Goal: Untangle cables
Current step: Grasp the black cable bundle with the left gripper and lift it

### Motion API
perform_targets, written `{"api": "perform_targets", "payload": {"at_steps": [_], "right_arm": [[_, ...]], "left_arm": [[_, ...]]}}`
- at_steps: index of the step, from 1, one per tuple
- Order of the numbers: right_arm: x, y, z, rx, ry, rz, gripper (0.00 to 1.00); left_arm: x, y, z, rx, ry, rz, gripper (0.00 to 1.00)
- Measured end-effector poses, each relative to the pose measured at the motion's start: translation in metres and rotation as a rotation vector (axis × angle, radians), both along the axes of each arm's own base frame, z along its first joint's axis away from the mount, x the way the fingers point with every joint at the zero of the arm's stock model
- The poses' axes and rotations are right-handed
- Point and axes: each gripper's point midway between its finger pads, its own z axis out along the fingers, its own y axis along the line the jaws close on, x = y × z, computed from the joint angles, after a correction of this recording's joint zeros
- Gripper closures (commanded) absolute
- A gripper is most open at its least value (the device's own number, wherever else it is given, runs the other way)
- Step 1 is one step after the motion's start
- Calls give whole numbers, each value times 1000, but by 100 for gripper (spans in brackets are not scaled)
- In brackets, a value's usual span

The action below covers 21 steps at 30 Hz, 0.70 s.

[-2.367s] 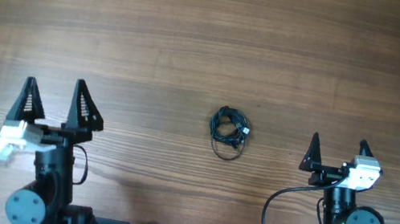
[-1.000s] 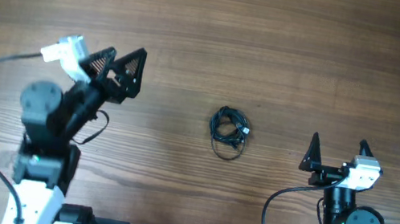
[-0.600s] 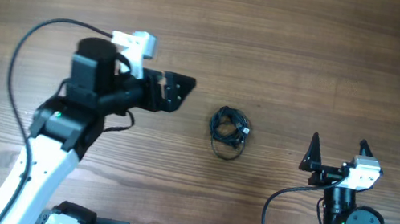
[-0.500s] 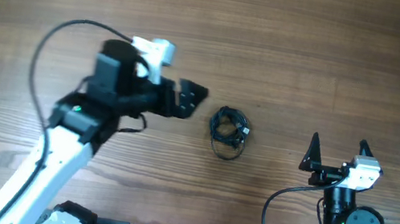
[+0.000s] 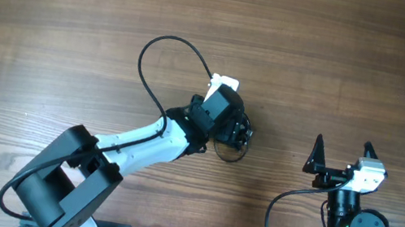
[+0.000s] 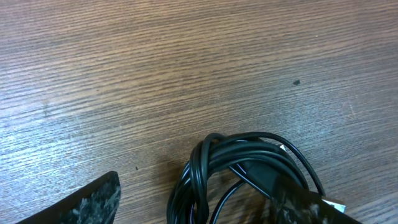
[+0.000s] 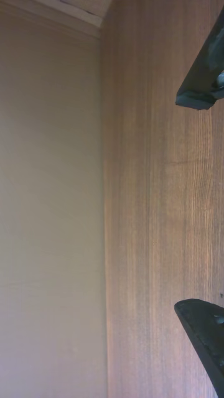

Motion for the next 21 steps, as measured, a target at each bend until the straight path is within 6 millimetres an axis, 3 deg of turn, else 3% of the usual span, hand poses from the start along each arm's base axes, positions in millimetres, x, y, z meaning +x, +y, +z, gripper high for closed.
{"api": "perform_targets", "payload": {"at_steps": [3, 7, 13, 15, 17, 18, 21], "right_arm": [[0, 0, 0, 0, 0, 0, 0], [0, 0, 0, 0, 0, 0, 0], [0, 0, 0, 0, 0, 0, 0], [0, 0, 0, 0, 0, 0, 0], [0, 0, 0, 0, 0, 0, 0], [0, 0, 0, 0, 0, 0, 0], [0, 0, 0, 0, 0, 0, 0]], "left_arm": [[-4, 6, -4, 29, 30, 7, 18], [-6, 21, -9, 103, 65, -14, 33], [0, 23, -24, 85, 107, -64, 31], [-5, 19, -31, 92, 125, -113, 51], [-9, 15, -32, 105, 126, -187, 85], [-10, 15, -34, 114, 127, -204, 96], [-8, 13, -40, 140, 126, -251, 96]]}}
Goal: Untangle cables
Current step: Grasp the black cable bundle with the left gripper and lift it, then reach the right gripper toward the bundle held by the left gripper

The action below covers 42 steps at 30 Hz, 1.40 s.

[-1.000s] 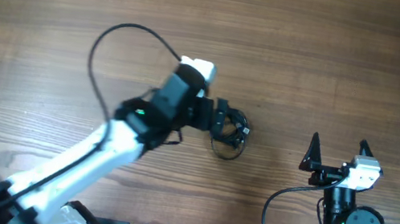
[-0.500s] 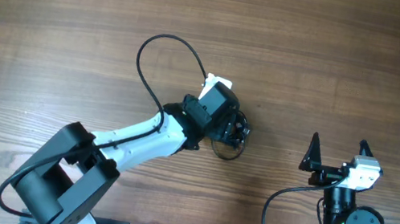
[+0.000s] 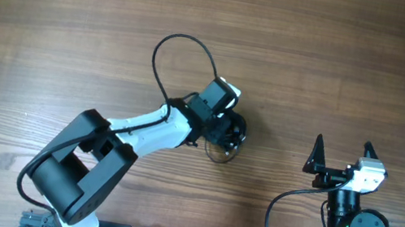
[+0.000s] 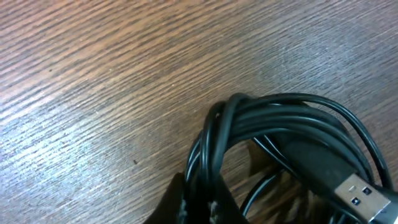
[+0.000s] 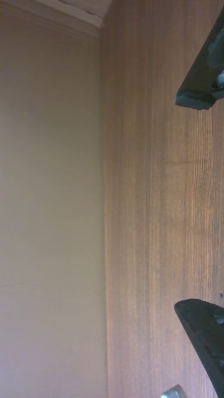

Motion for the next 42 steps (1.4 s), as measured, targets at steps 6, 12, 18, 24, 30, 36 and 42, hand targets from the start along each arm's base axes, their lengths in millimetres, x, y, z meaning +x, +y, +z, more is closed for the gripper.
{"api": "perform_targets", "payload": {"at_steps": [6, 12, 18, 24, 30, 36, 42], "right_arm": [[0, 0, 0, 0, 0, 0, 0], [0, 0, 0, 0, 0, 0, 0], [0, 0, 0, 0, 0, 0, 0], [0, 0, 0, 0, 0, 0, 0], [0, 0, 0, 0, 0, 0, 0], [0, 0, 0, 0, 0, 0, 0], [0, 3, 5, 21, -21, 16, 0]], "left_arm": [[27, 74, 16, 109, -83, 520, 74], [12, 59, 37, -239, 161, 854, 0], [32, 83, 82, -148, -27, 552, 25], [37, 89, 29, -79, 73, 493, 50], [38, 84, 0, -56, 118, 462, 96], [50, 102, 61, -50, -13, 448, 96], [58, 97, 175, -61, -344, 165, 96]]}}
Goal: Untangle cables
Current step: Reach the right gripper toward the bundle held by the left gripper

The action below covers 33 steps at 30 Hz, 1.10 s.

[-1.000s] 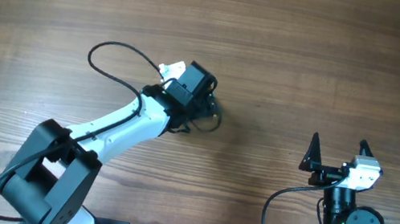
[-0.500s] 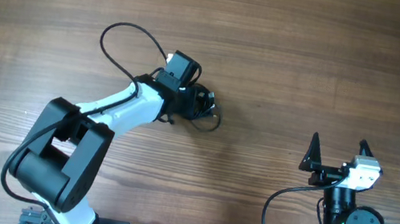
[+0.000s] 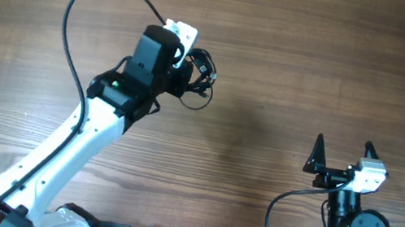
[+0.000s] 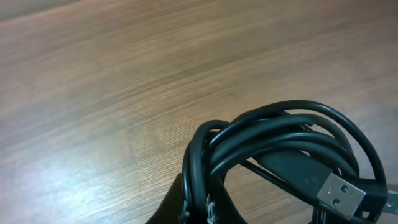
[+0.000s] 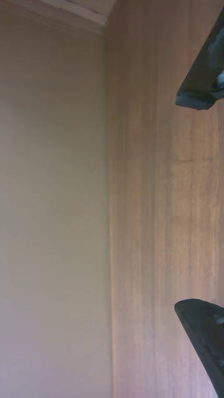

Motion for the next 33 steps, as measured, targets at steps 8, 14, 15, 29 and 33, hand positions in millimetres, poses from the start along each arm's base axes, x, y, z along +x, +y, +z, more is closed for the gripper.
{"api": "perform_targets", "payload": {"at_steps": [8, 14, 15, 29, 33], "right_arm": [[-3, 51, -14, 802, 198, 264, 0], [8, 55, -14, 548, 308, 268, 0], [15, 58, -2, 531, 335, 286, 0], [89, 134, -22, 1323, 832, 576, 0], [92, 180, -29, 1452, 919, 636, 9]], "left_arm": [[-14, -37, 3, -127, 38, -195, 96], [-13, -40, 5, -280, 109, -52, 96], [-12, -37, 5, -315, 127, 11, 96], [11, 13, 6, -916, 403, 697, 96], [5, 3, 8, -952, 459, 667, 96]]}}
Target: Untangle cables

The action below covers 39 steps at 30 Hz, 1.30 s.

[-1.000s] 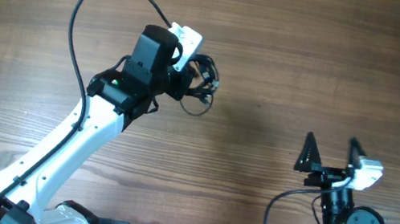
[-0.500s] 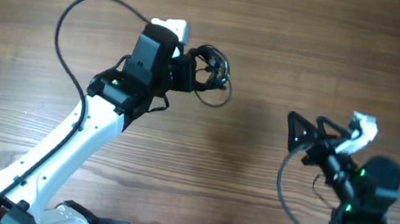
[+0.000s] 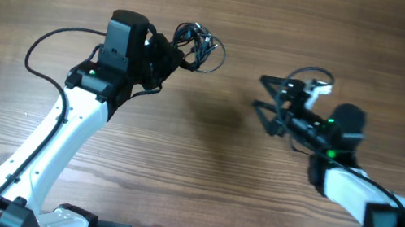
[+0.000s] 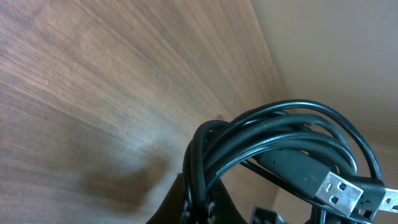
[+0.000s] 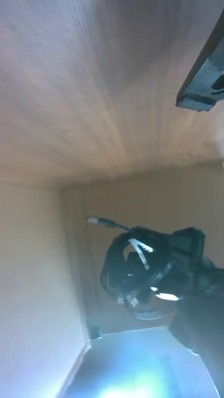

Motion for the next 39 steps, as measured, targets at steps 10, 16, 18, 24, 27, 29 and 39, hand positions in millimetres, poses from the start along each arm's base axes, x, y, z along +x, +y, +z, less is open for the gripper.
{"api": "perform_targets", "payload": {"at_steps": [10, 16, 18, 24, 27, 29, 39], "right_arm": [[3, 46, -16, 145, 247, -123, 25], [12, 39, -11, 218, 302, -198, 53], [14, 38, -9, 232, 303, -207, 63], [18, 39, -4, 248, 302, -215, 86], [19, 37, -6, 192, 237, -214, 94], [23, 30, -10, 104, 150, -228, 94], [53, -95, -74, -490, -79, -360, 95]], "left_arm": [[-30, -58, 2, -28, 10, -168, 96], [-45, -82, 1, -17, 7, -230, 96], [-48, -87, 0, 1, 0, -235, 96], [-49, -89, -2, 36, -15, -223, 96], [-44, -84, -3, 61, -25, -192, 96], [-39, -78, -2, 70, -33, -167, 96], [-10, -33, 17, -16, -70, -98, 96]]}}
